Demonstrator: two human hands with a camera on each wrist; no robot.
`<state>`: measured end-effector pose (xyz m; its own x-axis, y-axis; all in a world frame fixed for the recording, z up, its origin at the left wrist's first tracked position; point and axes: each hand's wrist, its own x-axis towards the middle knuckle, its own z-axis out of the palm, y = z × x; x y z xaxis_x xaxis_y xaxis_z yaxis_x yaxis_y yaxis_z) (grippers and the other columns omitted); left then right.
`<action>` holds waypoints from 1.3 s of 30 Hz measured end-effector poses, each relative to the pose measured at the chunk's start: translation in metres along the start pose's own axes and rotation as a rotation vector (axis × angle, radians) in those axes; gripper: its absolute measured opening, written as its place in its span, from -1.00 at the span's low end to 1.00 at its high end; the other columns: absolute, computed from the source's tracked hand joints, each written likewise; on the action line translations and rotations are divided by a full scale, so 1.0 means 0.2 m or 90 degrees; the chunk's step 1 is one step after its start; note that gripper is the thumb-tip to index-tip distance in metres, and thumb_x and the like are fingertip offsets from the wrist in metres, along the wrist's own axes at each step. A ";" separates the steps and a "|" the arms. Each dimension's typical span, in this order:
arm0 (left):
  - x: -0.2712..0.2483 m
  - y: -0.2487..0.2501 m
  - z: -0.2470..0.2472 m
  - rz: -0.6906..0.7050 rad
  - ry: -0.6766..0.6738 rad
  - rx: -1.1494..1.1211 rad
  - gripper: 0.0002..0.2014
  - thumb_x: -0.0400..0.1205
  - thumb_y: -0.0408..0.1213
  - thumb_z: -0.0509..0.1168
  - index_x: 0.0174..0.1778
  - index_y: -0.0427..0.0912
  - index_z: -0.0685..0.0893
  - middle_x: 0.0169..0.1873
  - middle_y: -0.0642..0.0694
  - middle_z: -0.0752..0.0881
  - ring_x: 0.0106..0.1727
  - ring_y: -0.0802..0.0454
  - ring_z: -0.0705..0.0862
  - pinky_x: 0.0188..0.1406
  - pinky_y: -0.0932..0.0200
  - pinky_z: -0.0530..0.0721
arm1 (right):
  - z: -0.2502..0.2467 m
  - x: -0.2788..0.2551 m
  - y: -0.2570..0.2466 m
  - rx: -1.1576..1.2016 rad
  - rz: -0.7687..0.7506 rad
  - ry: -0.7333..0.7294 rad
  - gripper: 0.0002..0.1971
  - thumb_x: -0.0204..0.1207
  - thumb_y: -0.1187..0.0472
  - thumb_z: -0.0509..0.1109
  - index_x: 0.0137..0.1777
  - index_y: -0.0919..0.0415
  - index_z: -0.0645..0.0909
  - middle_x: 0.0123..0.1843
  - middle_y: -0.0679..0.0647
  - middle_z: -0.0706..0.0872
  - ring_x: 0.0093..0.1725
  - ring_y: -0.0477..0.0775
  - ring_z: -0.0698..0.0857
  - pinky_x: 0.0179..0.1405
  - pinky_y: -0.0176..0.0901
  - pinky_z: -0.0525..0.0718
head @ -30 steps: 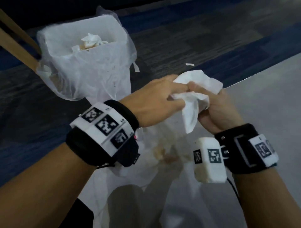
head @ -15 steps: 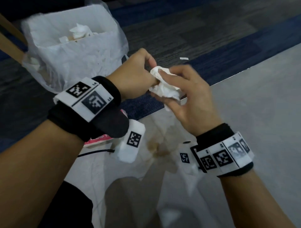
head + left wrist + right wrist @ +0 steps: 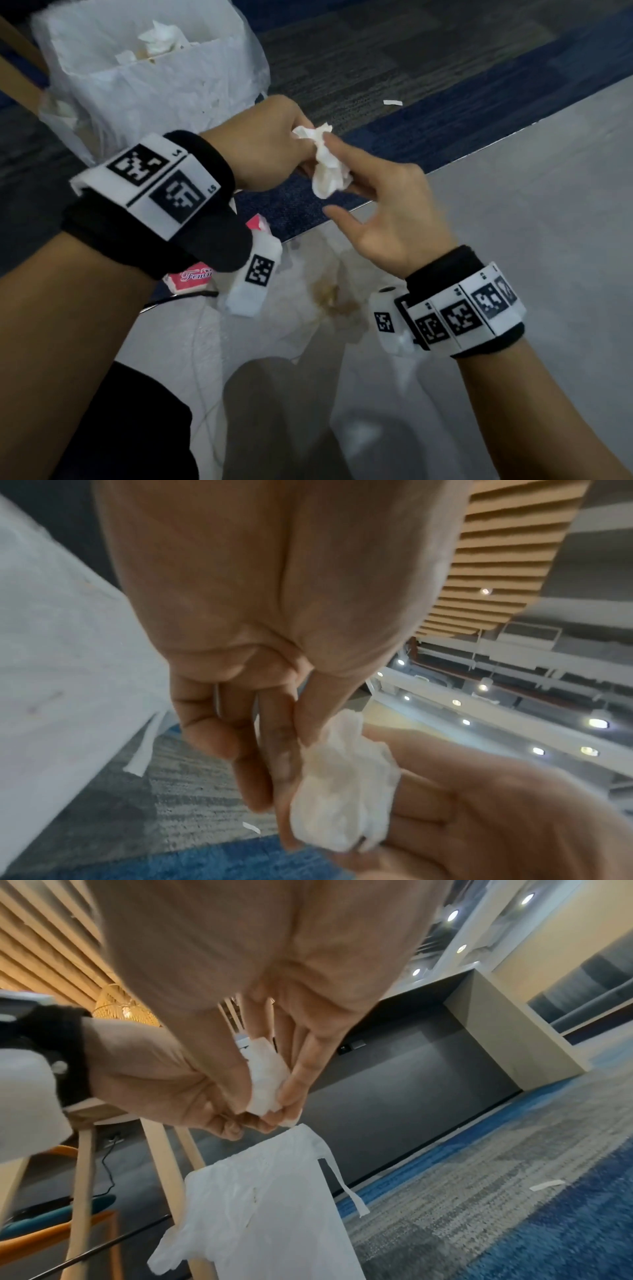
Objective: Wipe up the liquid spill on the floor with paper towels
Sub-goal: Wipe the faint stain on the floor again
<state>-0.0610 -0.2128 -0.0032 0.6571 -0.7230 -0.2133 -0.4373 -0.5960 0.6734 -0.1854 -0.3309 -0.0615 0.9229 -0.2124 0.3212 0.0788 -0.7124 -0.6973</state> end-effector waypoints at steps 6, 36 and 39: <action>-0.01 0.00 0.04 0.018 -0.094 0.061 -0.83 0.67 -0.24 0.23 -0.04 -0.21 0.71 -0.23 -0.07 0.81 -0.21 0.01 0.74 -0.07 -0.02 0.70 | 0.02 0.02 0.06 0.039 0.036 0.082 -0.74 0.39 0.13 0.58 0.05 0.19 0.76 -0.16 0.02 0.76 -0.23 -0.04 0.71 -0.21 -0.09 0.72; -0.02 -0.09 -0.02 -0.027 -0.096 0.214 -0.62 0.68 0.03 0.15 0.37 -0.04 0.51 -0.15 0.09 0.78 -0.05 0.05 0.71 -0.08 0.15 0.54 | 0.13 -0.24 0.75 -0.077 0.385 -0.027 -0.79 0.41 0.14 0.53 -0.36 0.15 0.60 -0.39 0.19 0.76 -0.24 0.21 0.78 -0.21 0.03 0.75; -0.04 -0.12 -0.05 -0.071 -0.111 0.217 -0.66 0.68 0.04 0.15 0.29 -0.03 0.56 -0.18 0.08 0.78 -0.16 0.11 0.70 -0.22 0.18 0.55 | 0.20 -0.34 0.93 -0.148 0.474 -0.091 -0.90 0.42 0.18 0.47 -0.29 0.06 0.62 -0.27 0.21 0.76 -0.04 0.31 0.71 -0.05 0.04 0.71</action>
<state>-0.0510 -0.1892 -0.0107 0.6106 -0.6780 -0.4093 -0.5665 -0.7351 0.3724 -0.2184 -0.4223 -0.2388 0.7428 -0.6109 -0.2738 -0.6446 -0.5421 -0.5392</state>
